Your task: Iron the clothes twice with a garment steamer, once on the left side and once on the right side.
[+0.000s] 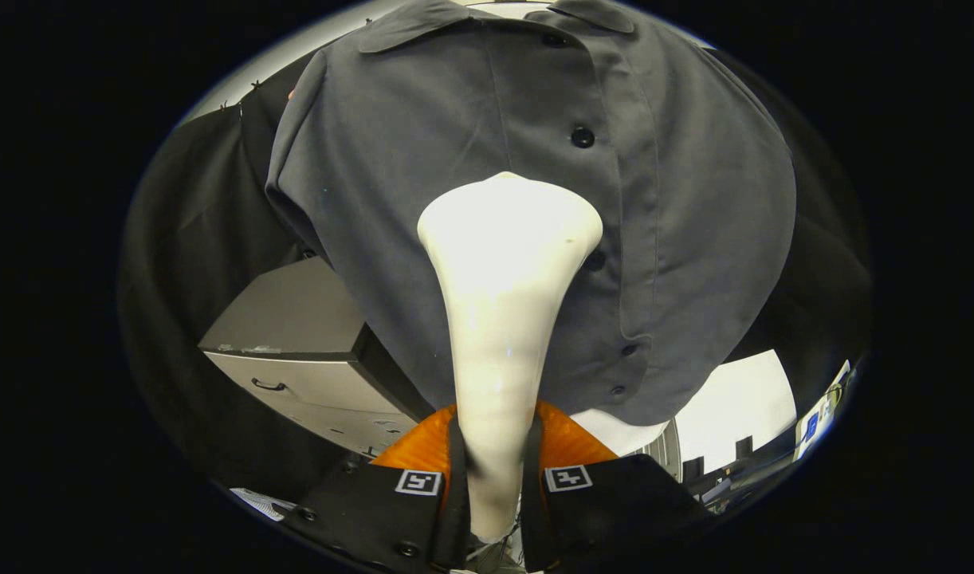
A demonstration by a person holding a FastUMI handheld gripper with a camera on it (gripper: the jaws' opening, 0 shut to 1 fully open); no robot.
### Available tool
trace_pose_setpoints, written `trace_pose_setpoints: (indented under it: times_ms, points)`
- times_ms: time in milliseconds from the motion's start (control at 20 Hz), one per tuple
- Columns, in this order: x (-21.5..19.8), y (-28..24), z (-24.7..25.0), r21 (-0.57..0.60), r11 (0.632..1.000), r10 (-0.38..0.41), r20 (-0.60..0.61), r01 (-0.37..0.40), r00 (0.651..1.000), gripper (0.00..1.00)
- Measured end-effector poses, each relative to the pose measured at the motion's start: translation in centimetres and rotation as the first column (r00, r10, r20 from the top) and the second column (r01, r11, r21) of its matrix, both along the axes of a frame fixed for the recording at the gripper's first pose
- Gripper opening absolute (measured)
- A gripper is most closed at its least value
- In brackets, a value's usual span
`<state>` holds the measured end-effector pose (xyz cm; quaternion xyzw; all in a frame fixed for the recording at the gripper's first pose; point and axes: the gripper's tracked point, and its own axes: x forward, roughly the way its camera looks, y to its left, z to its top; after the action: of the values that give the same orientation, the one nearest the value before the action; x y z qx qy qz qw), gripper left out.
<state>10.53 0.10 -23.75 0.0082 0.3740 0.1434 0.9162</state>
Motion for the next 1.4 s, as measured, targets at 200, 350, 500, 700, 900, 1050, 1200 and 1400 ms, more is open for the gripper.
trace_pose_setpoints:
  times_ms: [200,350,500,700,900,1050,1200,1400]
  points:
    - [-0.5,-0.6,-1.6,-0.009,1.0,-0.008,-0.028,0.007,1.0,0.33]
    - [-0.7,-0.8,-2.9,-0.017,1.0,-0.008,-0.046,0.007,0.999,0.34]
    - [-1.2,-1.1,-4.2,-0.022,1.0,-0.005,-0.073,0.003,0.997,0.33]
    - [-1.8,-1.6,-6.1,-0.03,1.0,-0.003,-0.111,0.0,0.994,0.34]
    - [-2.6,-1.7,-8.0,-0.042,0.999,-0.004,-0.151,-0.003,0.989,0.33]
    - [-3.1,-1.3,-9.5,-0.05,0.999,-0.002,-0.178,-0.007,0.984,0.34]
    - [-3.5,-1.4,-10.5,-0.056,0.998,-0.002,-0.201,-0.009,0.98,0.34]
    - [-4.1,-1.6,-12.1,-0.064,0.998,-0.002,-0.231,-0.013,0.973,0.34]
